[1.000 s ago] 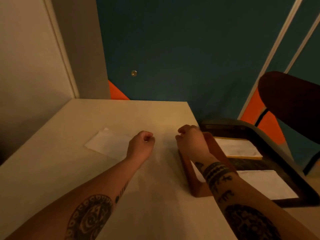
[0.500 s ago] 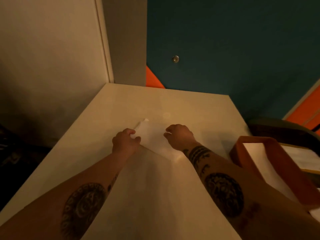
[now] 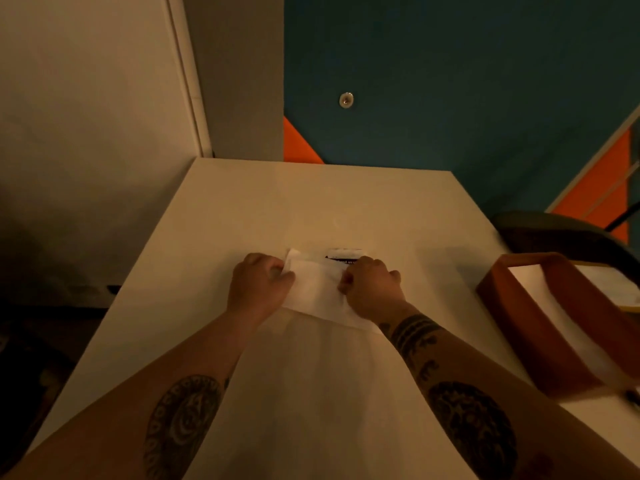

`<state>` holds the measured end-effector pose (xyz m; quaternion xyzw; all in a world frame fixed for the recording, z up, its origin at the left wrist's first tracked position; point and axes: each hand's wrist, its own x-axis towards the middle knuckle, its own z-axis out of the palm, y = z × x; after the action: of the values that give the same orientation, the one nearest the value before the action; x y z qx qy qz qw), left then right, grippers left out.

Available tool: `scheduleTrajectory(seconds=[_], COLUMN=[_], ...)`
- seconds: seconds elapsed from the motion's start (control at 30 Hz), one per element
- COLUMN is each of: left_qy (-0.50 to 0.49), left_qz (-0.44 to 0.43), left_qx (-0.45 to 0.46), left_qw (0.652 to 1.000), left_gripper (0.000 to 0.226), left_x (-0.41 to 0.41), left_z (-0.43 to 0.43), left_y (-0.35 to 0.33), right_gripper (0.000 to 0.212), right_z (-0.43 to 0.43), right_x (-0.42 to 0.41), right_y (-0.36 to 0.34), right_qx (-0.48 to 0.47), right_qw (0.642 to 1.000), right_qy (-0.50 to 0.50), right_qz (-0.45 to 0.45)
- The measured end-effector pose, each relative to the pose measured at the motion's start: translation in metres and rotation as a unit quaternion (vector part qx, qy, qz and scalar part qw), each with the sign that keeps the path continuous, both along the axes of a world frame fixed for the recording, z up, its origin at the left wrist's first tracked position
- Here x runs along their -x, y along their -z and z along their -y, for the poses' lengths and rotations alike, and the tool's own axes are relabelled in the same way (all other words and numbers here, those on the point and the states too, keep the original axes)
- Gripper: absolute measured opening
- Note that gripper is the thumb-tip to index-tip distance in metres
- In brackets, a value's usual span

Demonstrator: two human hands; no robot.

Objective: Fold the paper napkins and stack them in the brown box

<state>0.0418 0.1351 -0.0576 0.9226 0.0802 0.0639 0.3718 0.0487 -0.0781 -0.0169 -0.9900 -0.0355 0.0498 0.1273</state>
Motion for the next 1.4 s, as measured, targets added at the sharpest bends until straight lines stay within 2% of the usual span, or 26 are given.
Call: scheduleTrajectory(seconds=[0.17, 0.37, 0.5, 0.6, 0.7, 0.83, 0.9, 0.97, 1.03, 1.13, 1.17, 1.2, 1.27, 1.4], left_qy=[0.015, -0.013, -0.029, -0.034, -0.036, -0.017, 0.001, 0.003, 0.0, 0.018, 0.035, 0.047, 0.037, -0.036], left_qz=[-0.014, -0.018, -0.012, -0.014, 0.006, 0.063, 0.049, 0.015, -0.039, -0.124, -0.138, -0.136, -0.114, -0.05], left_qx=[-0.022, 0.113, 0.145, 0.141, 0.114, 0.123, 0.142, 0.206, 0.299, 0.449, 0.493, 0.515, 0.496, 0.461], left_qw=[1.0, 0.993, 0.989, 0.989, 0.993, 0.99, 0.989, 0.979, 0.954, 0.885, 0.858, 0.845, 0.86, 0.885], left_gripper=[0.049, 0.048, 0.034, 0.023, 0.015, 0.013, 0.015, 0.021, 0.044, 0.073, 0.071, 0.059, 0.027, 0.019], left_x=[0.002, -0.003, -0.004, 0.0, 0.002, 0.006, 0.011, 0.015, 0.016, 0.016, 0.015, 0.016, 0.017, 0.012], left_z=[0.002, 0.004, 0.005, 0.008, 0.017, 0.036, 0.051, 0.068, 0.084, 0.099, 0.102, 0.105, 0.106, 0.081], left_y=[0.0, -0.007, -0.008, -0.01, -0.012, -0.025, -0.034, -0.041, -0.045, -0.051, -0.05, -0.05, -0.05, -0.05], right_gripper=[0.017, 0.003, 0.013, 0.016, 0.017, 0.018, 0.017, 0.017, 0.017, 0.019, 0.019, 0.019, 0.018, 0.022], right_z=[-0.001, 0.012, 0.023, 0.036, 0.051, 0.059, 0.06, 0.059, 0.056, 0.053, 0.051, 0.049, 0.044, 0.037], right_x=[0.012, 0.036, 0.047, 0.049, 0.048, 0.047, 0.05, 0.052, 0.056, 0.061, 0.063, 0.064, 0.066, 0.066], right_y=[-0.003, -0.003, -0.013, -0.02, -0.02, -0.024, -0.027, -0.03, -0.034, -0.037, -0.038, -0.037, -0.035, -0.028], right_qx=[0.033, -0.022, -0.03, -0.007, -0.034, -0.133, -0.198, -0.238, -0.268, -0.317, -0.321, -0.316, -0.311, -0.367], right_qw=[0.998, 0.99, 0.99, 0.998, 0.998, 0.984, 0.97, 0.959, 0.95, 0.932, 0.93, 0.933, 0.938, 0.914], right_qy=[-0.036, -0.108, -0.129, -0.049, 0.054, 0.118, 0.141, 0.151, 0.161, 0.176, 0.177, 0.171, 0.155, 0.17], right_qz=[0.04, 0.086, 0.045, 0.026, -0.001, -0.017, -0.006, 0.008, 0.02, 0.023, 0.021, 0.019, 0.022, 0.019])
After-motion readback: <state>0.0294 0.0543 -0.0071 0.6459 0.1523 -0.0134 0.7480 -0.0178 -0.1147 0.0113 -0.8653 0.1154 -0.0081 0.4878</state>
